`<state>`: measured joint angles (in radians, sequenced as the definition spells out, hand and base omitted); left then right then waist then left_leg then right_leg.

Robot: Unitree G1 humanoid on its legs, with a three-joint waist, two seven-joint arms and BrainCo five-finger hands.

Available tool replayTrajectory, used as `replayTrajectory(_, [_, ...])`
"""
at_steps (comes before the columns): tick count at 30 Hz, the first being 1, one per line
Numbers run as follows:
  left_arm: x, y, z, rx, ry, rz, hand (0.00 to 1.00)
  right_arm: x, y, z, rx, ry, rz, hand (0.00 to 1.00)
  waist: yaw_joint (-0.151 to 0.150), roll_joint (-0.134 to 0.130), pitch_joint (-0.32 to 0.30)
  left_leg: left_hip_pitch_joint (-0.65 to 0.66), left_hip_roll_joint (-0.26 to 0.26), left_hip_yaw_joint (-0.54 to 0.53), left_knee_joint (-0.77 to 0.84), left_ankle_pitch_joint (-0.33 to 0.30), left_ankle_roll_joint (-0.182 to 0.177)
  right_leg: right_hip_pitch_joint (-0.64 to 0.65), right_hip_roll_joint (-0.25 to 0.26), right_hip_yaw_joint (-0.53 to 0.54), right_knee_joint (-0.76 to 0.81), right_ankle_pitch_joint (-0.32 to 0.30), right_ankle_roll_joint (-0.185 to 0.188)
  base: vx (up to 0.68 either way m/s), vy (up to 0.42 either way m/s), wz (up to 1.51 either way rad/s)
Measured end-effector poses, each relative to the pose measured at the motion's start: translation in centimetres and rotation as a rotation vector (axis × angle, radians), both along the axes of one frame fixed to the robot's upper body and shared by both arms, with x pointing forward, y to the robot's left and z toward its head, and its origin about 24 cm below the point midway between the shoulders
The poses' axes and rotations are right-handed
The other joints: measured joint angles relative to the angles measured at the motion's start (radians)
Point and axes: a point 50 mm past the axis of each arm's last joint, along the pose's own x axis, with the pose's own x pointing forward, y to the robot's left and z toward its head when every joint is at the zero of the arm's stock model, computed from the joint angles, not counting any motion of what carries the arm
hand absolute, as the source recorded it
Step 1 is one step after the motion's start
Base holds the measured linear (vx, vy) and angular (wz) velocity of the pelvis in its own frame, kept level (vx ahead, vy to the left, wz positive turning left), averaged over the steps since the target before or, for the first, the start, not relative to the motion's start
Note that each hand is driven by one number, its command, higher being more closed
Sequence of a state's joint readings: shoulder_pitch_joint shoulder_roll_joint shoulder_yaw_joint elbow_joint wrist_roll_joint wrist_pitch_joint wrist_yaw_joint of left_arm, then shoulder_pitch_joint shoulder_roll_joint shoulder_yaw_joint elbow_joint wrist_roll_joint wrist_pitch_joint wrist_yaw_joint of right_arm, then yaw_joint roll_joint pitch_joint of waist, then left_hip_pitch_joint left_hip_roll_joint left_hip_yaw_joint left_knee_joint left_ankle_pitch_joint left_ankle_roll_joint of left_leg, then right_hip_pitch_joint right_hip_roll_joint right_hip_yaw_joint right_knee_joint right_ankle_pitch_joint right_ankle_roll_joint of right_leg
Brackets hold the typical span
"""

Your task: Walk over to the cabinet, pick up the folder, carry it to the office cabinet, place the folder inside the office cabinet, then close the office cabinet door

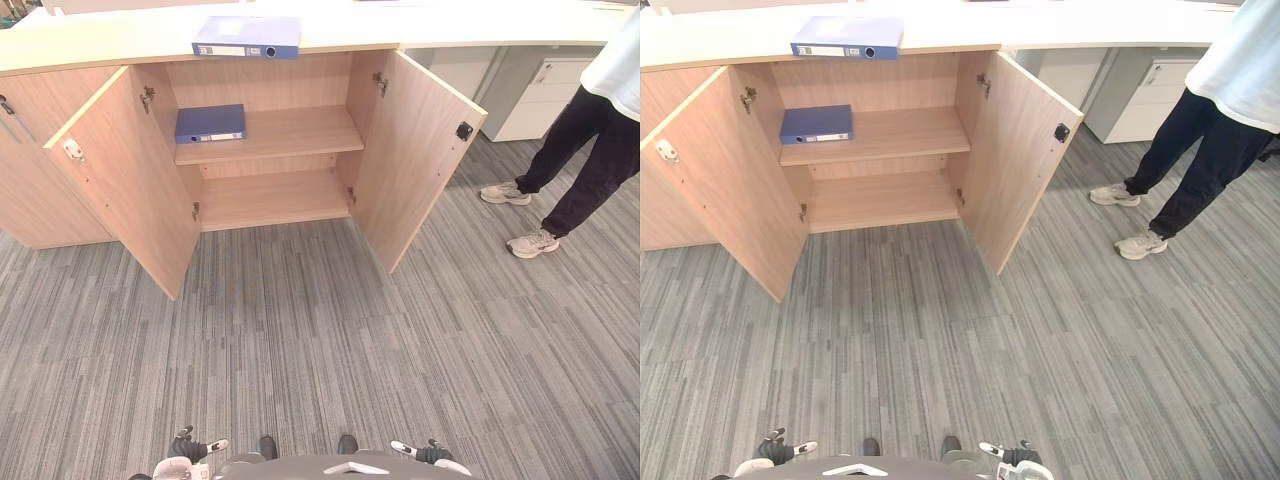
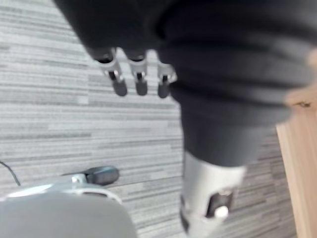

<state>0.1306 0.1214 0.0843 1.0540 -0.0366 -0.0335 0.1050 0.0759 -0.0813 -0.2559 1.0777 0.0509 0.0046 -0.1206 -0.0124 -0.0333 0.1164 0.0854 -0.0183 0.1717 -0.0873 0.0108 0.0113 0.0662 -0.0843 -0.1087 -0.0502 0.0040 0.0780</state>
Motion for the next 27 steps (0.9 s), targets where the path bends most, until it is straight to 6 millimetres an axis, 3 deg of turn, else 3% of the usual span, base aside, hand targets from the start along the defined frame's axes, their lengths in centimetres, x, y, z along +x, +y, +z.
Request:
replayTrajectory(6, [0.3,0.2,0.2,0.005,-0.019,-0.001,0.00,0.6,0.0,0.1,-0.001,-0.013,0.005,0.00,0.010,-0.006,0.000,-0.057,-0.014,0.060,0.007,-0.017,0.022,-0.111,-0.026,0.023,0.072,-0.030,0.044,0.04,0.059,-0.23])
replayTrajectory(9, [0.7,0.9,0.4,0.017,-0.035,0.011,0.00,1.0,0.5,0.1,0.012,-0.025,0.000,0.00,0.008,-0.032,0.021,-0.090,-0.029,0.069,0.143,-0.124,0.036,-0.183,-0.080,0.021,0.288,-0.088,0.085,0.16,0.100,-0.09])
replayTrajectory(10, [0.7,0.8,0.4,0.015,-0.035,0.014,0.00,1.1,0.3,0.2,0.011,-0.030,-0.004,0.00,0.008,-0.026,0.025,-0.090,-0.024,0.068,0.174,-0.152,0.042,-0.203,-0.085,0.014,0.350,-0.095,0.088,0.13,0.086,-0.05])
replayTrajectory(11, [1.0,0.5,0.4,0.007,-0.041,0.009,0.00,1.7,-0.1,0.4,0.005,-0.051,-0.011,0.00,0.001,-0.006,0.039,-0.073,-0.013,0.057,0.217,-0.194,0.057,-0.267,-0.091,0.004,0.539,-0.092,0.087,0.17,0.097,0.10])
replayTrajectory(12, [1.5,0.4,0.5,0.005,-0.054,0.009,0.00,2.3,-0.2,0.6,0.003,-0.076,-0.019,0.00,-0.008,0.010,0.050,-0.055,-0.009,0.045,0.233,-0.205,0.065,-0.309,-0.094,-0.011,0.637,-0.115,0.073,0.23,0.088,0.20])
replayTrajectory(13, [1.6,0.4,0.5,0.003,-0.058,0.013,0.00,2.4,-0.3,0.7,0.002,-0.079,-0.020,0.00,-0.013,0.006,0.052,-0.042,-0.005,0.039,0.241,-0.217,0.068,-0.323,-0.093,-0.019,0.672,-0.152,0.057,0.30,0.047,0.26])
replayTrajectory(14, [1.7,0.5,0.5,0.004,-0.061,0.017,0.00,2.4,-0.3,0.7,0.001,-0.080,-0.017,0.00,-0.014,0.005,0.054,-0.014,0.004,0.026,0.239,-0.233,0.064,-0.345,-0.081,-0.051,0.687,-0.204,0.038,0.34,0.010,0.27])
replayTrajectory(16, [2.2,0.4,0.6,-0.002,-0.073,0.025,0.00,2.6,-0.3,0.8,0.007,-0.089,-0.024,0.00,-0.023,0.010,0.056,0.019,0.026,0.015,0.221,-0.244,0.055,-0.388,-0.039,-0.098,0.624,-0.222,0.018,0.41,-0.022,0.32])
replayTrajectory(17, [2.7,-0.1,0.6,-0.021,-0.088,0.040,0.00,2.7,-0.4,0.8,0.006,-0.093,-0.025,0.00,-0.036,0.022,0.064,0.051,0.045,-0.004,0.184,-0.242,0.039,-0.418,0.017,-0.105,0.506,-0.187,-0.005,0.42,-0.054,0.45])
replayTrajectory(19, [2.9,-0.6,0.6,-0.039,-0.093,0.048,0.00,2.6,-0.3,0.8,0.008,-0.092,-0.030,0.00,-0.053,0.025,0.069,0.087,0.051,-0.033,0.150,-0.244,0.006,-0.416,0.063,-0.084,0.365,-0.107,-0.021,0.42,-0.079,0.62])
replayTrajectory(21, [3.1,-1.4,0.5,-0.068,-0.103,0.072,0.00,0.5,0.0,0.2,0.023,-0.050,-0.071,0.00,-0.057,0.004,0.062,0.159,0.030,-0.076,0.142,-0.281,-0.057,-0.408,0.065,-0.042,0.313,0.066,-0.104,0.54,-0.171,0.71])
replayTrajectory(22, [3.1,-2.3,0.3,-0.093,-0.104,0.098,0.00,0.7,-0.5,0.4,0.013,-0.057,-0.089,0.00,-0.052,0.031,0.065,0.169,0.057,-0.078,0.154,-0.294,-0.070,-0.408,0.077,-0.060,0.355,0.039,-0.099,0.62,-0.242,0.51])
replayTrajectory(24, [3.3,-2.9,0.4,-0.119,-0.125,0.144,0.00,0.8,-0.7,0.5,0.003,-0.066,-0.111,0.00,-0.055,0.056,0.065,0.087,0.082,-0.067,0.336,-0.297,-0.091,-0.387,0.078,-0.073,0.359,-0.022,-0.110,0.51,-0.225,0.32])
replayTrajectory(26, [3.7,-2.7,0.6,-0.135,-0.159,0.236,0.00,1.0,-1.2,0.8,-0.017,-0.081,-0.116,0.00,-0.048,0.075,0.086,-0.099,0.187,-0.004,0.828,-0.275,-0.106,-0.263,0.111,-0.088,0.312,-0.069,-0.128,0.44,-0.212,0.25])
replayTrajectory(27, [3.7,-2.6,0.7,-0.135,-0.169,0.253,0.00,0.9,-1.2,0.8,-0.022,-0.081,-0.115,0.00,-0.043,0.074,0.088,-0.125,0.221,0.021,0.920,-0.275,-0.106,-0.228,0.120,-0.093,0.303,-0.082,-0.136,0.50,-0.242,-0.04])
